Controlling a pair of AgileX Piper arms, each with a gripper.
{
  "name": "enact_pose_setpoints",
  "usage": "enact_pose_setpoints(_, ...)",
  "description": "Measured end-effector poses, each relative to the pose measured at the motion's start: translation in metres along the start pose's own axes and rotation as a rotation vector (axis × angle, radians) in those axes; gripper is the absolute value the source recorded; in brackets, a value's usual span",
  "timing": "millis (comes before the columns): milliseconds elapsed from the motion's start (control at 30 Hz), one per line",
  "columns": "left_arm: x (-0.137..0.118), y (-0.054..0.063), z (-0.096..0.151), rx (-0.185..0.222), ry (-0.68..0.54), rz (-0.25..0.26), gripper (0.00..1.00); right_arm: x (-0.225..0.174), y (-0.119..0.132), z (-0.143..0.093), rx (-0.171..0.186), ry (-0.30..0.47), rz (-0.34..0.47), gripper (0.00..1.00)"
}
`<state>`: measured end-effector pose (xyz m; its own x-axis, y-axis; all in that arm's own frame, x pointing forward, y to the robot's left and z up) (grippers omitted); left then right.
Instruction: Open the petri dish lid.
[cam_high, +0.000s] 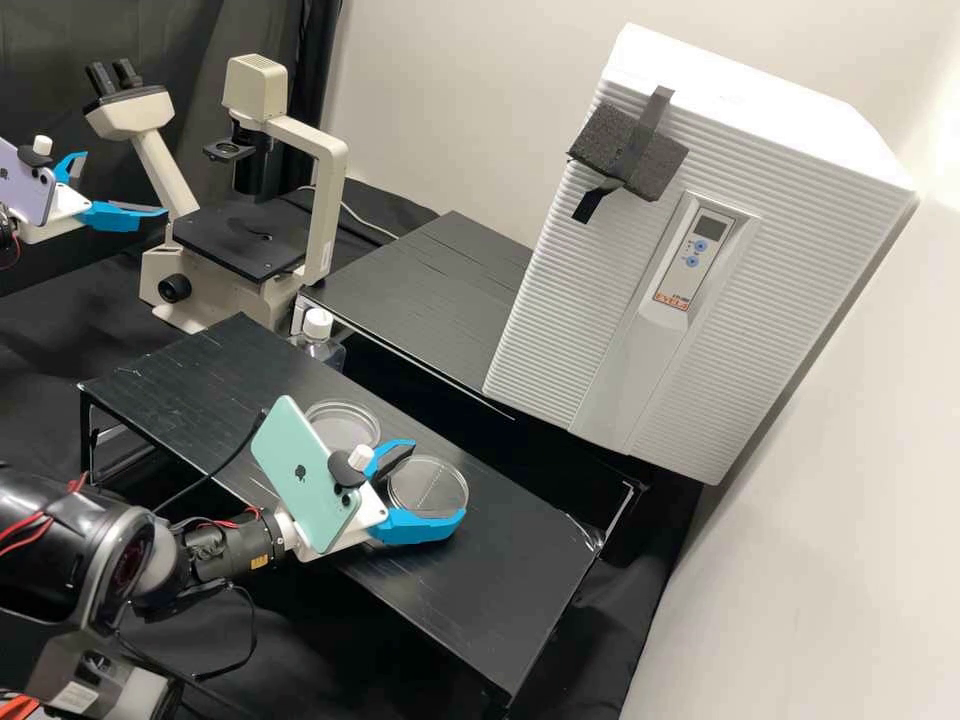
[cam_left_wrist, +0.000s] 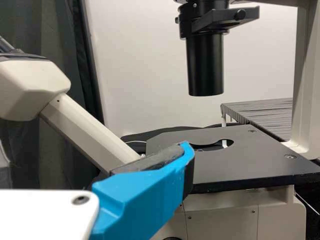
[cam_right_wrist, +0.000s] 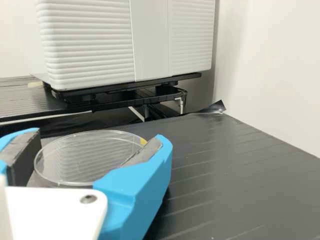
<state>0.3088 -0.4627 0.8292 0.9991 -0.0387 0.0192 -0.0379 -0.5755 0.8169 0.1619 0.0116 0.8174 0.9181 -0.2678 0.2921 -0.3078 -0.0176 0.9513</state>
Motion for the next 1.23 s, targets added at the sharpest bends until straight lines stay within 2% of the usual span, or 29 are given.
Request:
enact_pose_setpoints(67, 0.0, 0.0, 0.0, 0.0, 0.0, 0.0, 1.0, 0.0, 0.0, 0.0, 0.0, 0.0, 0.0, 0.0)
enact_pose_setpoints(100, 0.0, 0.0, 0.0, 0.0, 0.0, 0.0, 1.0, 0.0, 0.0, 0.0, 0.0, 0.0, 0.0, 1.0)
enact_pose_setpoints(400, 0.0, 0.0, 0.0, 0.0, 0.0, 0.0, 1.0, 0.0, -0.005, -0.001, -0.039, 0.004, -0.025, 1.0)
enact_pose_setpoints(733, 0.0, 0.0, 0.0, 0.0, 0.0, 0.0, 1.0, -0.002, -0.008, -0.002, -0.043, 0.013, -0.042, 1.0)
enact_pose_setpoints(867, 0.0, 0.0, 0.0, 0.0, 0.0, 0.0, 1.0, -0.004, -0.009, -0.004, -0.055, 0.016, -0.05, 1.0)
enact_pose_setpoints(967, 0.0, 0.0, 0.0, 0.0, 0.0, 0.0, 1.0, -0.008, -0.006, -0.007, -0.034, 0.015, -0.039, 1.0)
enact_pose_setpoints(1233, 0.0, 0.0, 0.0, 0.0, 0.0, 0.0, 1.0, -0.016, 0.001, -0.015, 0.12, 0.065, -0.033, 1.0)
